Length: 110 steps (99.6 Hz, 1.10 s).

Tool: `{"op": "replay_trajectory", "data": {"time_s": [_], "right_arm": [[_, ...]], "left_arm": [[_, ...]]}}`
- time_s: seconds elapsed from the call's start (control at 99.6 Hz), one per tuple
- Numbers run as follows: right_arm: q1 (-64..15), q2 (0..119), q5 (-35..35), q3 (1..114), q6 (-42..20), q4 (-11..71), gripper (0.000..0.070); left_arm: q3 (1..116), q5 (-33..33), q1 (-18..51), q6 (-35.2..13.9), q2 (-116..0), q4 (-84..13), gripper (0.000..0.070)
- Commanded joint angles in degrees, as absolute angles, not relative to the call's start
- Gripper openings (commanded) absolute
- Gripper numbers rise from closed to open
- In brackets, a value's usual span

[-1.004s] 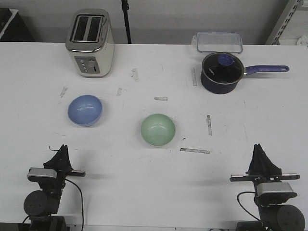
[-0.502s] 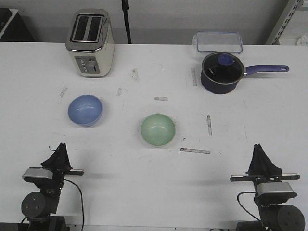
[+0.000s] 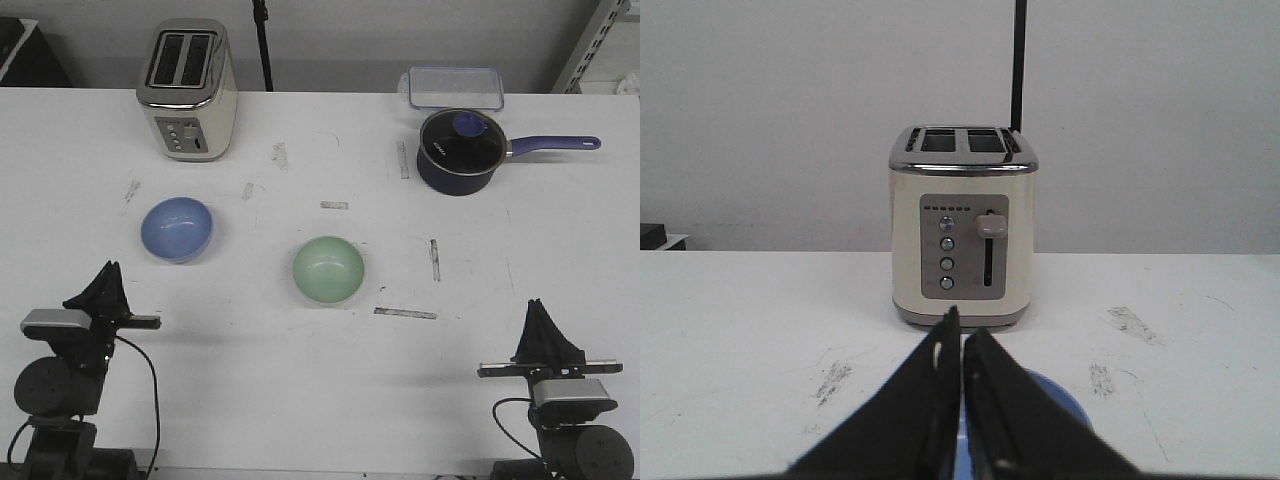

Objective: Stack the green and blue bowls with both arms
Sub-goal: 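Reach the left gripper forward to the rim of the light blue bowl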

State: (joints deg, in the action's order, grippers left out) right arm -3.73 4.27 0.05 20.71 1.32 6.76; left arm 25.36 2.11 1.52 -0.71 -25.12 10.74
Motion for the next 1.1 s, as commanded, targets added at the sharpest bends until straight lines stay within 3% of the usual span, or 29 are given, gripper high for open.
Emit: {"op": "replay_trajectory", "data": {"time_s": [0.0, 0.251, 0.613, 0.944, 1.095], "right_arm": [[-3.77, 4.12, 0.03, 20.88, 1.74, 6.07, 0.0010], [-3.77, 4.12, 0.03, 20.88, 1.74, 6.07, 0.0009], [-3.77, 4.12, 0.03, 20.88, 1.74, 6.07, 0.0009], [-3.77, 4.12, 0.03, 20.88, 1.74, 6.07, 0.0009], [-3.77, 4.12, 0.03, 20.88, 1.74, 6.07, 0.0010]], "left_arm": [[28.84, 2.87, 1.41, 0.03, -29.65, 11.60, 0.0001], [39.88, 3.20, 1.41, 0.86, -45.15, 11.31, 0.0001], [48.95, 4.56, 1.34, 0.49, -59.33, 1.23, 0.0001], [61.63, 3.79, 1.34, 0.12, -70.63, -21.23, 0.0001], [70.70, 3.77, -0.01, -7.75, -77.34, -31.55, 0.0001]]}}
